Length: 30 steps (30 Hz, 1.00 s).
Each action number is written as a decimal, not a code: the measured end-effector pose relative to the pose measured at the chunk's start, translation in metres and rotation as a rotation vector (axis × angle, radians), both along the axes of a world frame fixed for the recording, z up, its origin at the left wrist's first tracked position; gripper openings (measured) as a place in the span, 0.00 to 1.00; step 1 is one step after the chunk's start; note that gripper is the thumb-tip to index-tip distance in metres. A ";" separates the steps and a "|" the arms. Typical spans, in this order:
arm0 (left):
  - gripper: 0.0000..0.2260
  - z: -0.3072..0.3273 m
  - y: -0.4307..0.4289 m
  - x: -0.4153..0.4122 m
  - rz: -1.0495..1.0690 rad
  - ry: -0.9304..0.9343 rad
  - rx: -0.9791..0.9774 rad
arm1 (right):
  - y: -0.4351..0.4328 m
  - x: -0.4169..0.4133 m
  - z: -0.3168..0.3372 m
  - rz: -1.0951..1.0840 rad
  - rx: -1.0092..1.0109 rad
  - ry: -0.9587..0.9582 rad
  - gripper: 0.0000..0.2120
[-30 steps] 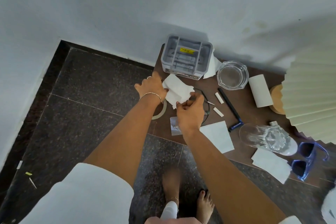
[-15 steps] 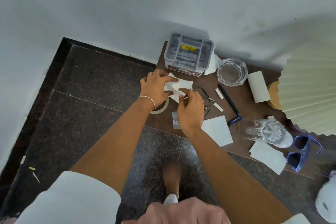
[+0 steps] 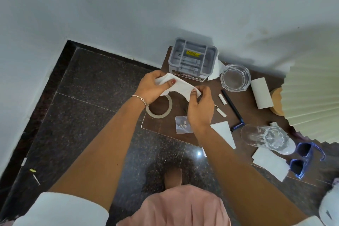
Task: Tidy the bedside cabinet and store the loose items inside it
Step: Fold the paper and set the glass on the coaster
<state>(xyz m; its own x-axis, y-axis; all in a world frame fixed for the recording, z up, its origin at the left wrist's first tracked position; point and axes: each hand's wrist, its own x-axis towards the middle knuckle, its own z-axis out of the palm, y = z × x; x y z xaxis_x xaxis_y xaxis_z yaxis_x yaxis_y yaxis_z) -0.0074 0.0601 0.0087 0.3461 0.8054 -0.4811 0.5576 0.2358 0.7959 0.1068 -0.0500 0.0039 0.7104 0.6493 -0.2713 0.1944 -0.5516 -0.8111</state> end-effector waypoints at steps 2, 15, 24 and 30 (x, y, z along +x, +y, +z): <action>0.09 0.000 0.003 0.000 0.078 -0.086 -0.085 | 0.003 0.002 -0.002 -0.016 0.000 0.055 0.07; 0.15 -0.016 -0.010 0.003 0.379 -0.404 -0.514 | 0.015 0.001 -0.021 -0.346 0.063 0.441 0.06; 0.13 -0.021 -0.018 0.006 0.688 -0.544 -0.560 | 0.011 -0.007 -0.022 -0.246 0.061 0.421 0.09; 0.17 -0.015 -0.016 0.009 0.752 -0.574 -0.575 | 0.012 -0.011 -0.022 -0.142 0.033 0.425 0.10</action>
